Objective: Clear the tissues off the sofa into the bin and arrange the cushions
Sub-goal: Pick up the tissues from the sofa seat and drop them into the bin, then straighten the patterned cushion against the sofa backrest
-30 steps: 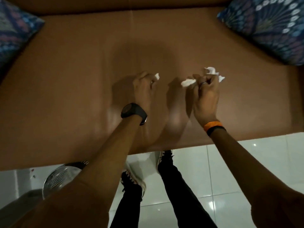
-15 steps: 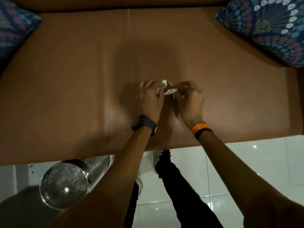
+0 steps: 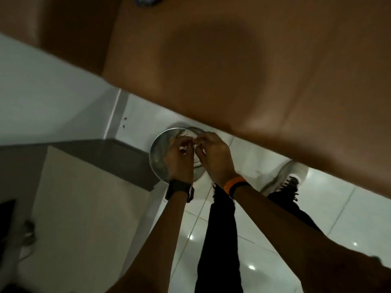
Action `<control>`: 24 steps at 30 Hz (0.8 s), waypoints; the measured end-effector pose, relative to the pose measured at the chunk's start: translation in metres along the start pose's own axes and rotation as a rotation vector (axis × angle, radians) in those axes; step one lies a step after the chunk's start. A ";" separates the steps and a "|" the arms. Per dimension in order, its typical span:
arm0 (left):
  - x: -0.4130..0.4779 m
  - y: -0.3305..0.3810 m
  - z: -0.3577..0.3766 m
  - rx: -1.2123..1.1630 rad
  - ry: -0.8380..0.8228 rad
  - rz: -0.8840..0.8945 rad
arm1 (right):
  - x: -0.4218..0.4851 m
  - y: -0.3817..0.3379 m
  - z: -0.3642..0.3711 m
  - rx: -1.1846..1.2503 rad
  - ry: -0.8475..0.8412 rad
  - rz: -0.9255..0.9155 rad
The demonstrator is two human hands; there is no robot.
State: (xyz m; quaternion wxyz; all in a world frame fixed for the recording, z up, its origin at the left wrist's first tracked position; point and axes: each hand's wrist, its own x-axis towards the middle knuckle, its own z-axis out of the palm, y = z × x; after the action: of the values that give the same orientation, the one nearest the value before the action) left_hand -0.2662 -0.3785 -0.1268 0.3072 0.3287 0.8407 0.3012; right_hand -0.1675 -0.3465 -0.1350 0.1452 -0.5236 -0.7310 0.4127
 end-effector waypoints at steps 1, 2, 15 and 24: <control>0.008 -0.023 -0.004 0.045 -0.030 -0.047 | 0.005 0.001 0.022 -0.053 -0.081 0.003; 0.015 -0.042 -0.003 0.093 -0.099 -0.084 | 0.010 0.006 0.039 -0.117 -0.169 0.018; 0.051 -0.036 -0.038 0.269 0.041 0.319 | 0.044 -0.030 0.018 -0.148 0.153 -0.215; 0.179 0.167 -0.050 -0.082 0.360 0.611 | 0.221 -0.079 -0.163 -0.011 0.526 -0.218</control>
State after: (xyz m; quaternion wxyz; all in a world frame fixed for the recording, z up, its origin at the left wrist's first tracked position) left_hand -0.3475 -0.1611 -0.0338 0.0630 0.4942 0.7314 0.4657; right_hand -0.2037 -0.0858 -0.0234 0.3704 -0.5320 -0.7224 0.2405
